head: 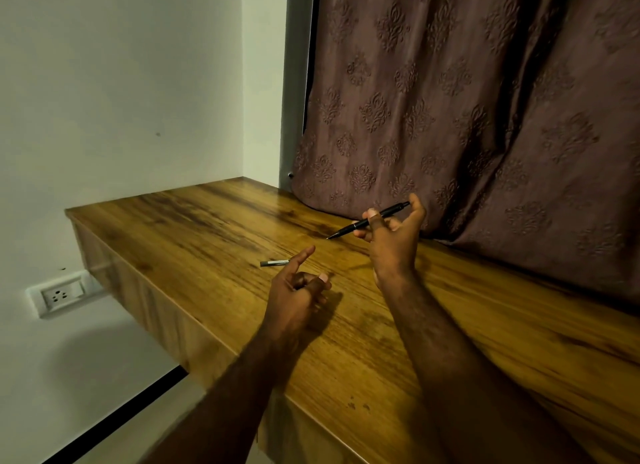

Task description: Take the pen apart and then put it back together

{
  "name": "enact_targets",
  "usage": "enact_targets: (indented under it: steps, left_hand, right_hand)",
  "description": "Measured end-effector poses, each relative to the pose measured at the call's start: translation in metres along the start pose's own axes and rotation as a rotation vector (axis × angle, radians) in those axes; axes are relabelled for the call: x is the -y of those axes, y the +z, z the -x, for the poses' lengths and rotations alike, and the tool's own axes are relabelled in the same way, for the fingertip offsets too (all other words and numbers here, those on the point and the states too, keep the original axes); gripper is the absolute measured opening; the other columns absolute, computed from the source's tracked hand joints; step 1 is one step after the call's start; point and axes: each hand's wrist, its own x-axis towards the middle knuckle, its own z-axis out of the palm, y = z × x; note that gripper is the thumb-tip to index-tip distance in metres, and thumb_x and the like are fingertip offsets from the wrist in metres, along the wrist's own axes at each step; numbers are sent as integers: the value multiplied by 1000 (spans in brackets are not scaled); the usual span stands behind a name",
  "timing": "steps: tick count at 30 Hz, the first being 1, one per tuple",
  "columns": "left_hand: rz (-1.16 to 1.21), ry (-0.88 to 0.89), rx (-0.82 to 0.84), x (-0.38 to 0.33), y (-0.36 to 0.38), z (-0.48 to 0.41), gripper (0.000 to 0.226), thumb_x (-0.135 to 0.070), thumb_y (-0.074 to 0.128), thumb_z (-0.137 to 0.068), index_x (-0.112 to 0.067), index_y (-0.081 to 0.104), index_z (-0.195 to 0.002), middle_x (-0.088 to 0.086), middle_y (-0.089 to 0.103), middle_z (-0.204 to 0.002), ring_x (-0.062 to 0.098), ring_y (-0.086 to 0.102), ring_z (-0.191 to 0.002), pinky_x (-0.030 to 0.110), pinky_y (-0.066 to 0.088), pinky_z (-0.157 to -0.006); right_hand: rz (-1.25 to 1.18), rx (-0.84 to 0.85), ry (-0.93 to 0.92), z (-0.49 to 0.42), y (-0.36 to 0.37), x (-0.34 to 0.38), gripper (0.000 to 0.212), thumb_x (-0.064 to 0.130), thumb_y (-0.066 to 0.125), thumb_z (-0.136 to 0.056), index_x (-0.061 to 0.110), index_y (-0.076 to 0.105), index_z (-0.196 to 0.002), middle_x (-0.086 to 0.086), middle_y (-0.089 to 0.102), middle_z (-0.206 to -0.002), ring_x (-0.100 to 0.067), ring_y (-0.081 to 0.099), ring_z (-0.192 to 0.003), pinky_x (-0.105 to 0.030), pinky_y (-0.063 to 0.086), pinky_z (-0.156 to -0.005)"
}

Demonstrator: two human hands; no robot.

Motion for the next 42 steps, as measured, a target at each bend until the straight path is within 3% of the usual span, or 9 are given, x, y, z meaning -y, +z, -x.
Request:
enact_targets:
  steps: [4, 9, 15, 19, 23, 27, 34, 42]
  left_hand:
    - [-8, -16, 5, 0, -1, 1, 58, 2, 62, -86, -25, 49, -136, 7, 69, -70, 11, 56, -53, 17, 44, -48]
    - [5, -24, 14, -3, 0, 2, 59, 5, 60, -87, -23, 47, -137, 12, 65, -74, 5, 58, -51, 15, 44, -46]
    - [-24, -33, 9, -3, 0, 3, 60, 3, 60, -87, -27, 47, -137, 11, 68, -76, 14, 53, -57, 20, 44, -49]
    - [-16, -38, 9, -4, 0, 4, 60, 2, 61, -87, -28, 48, -137, 17, 65, -80, 15, 53, -58, 20, 44, -49]
    - [-13, -26, -4, -3, 2, 3, 59, 4, 61, -86, -24, 48, -137, 7, 68, -69, 14, 52, -54, 18, 43, -46]
    - [-1, -37, 2, -3, 0, 3, 60, 4, 60, -86, -24, 48, -138, 4, 69, -68, 15, 52, -55, 17, 44, -46]
    - [-39, -28, 4, -2, -1, 2, 61, 4, 59, -87, -26, 46, -138, 3, 70, -69, 14, 55, -56, 18, 44, -48]
    - [-36, -26, 3, -1, -1, 2, 57, 2, 61, -87, -24, 49, -137, 5, 70, -70, 11, 54, -52, 16, 43, -46]
  right_hand:
    - [-31, 9, 32, -1, -1, -4, 64, 0, 55, -94, 23, 21, -143, -20, 65, -103, -12, 68, -59, -27, 57, -58]
    - [-28, -8, 40, -2, -2, -7, 67, 1, 54, -94, 25, 20, -146, -16, 67, -99, -10, 68, -59, -29, 57, -59]
    - [0, -60, 11, -4, -3, -10, 57, 2, 56, -93, 22, 32, -142, -9, 68, -85, -10, 66, -55, -27, 55, -54]
    - [-12, -22, -1, -2, -2, -9, 60, 3, 57, -93, 25, 29, -142, -12, 69, -92, -12, 69, -64, -27, 55, -58]
    - [-2, -9, -3, 1, 1, -10, 68, 5, 57, -94, 27, 20, -147, -15, 69, -98, -13, 69, -60, -29, 58, -62]
    - [1, -13, 6, 5, 3, -12, 67, 5, 58, -93, 27, 23, -146, -20, 67, -107, -14, 71, -64, -33, 60, -64]
    - [24, -33, -2, 6, 2, -12, 65, 6, 58, -94, 22, 23, -146, -5, 68, -90, -9, 69, -56, -40, 60, -70]
    - [48, -57, -38, 7, 2, -15, 53, 6, 56, -95, 18, 31, -140, -5, 68, -86, -8, 65, -49, -32, 58, -59]
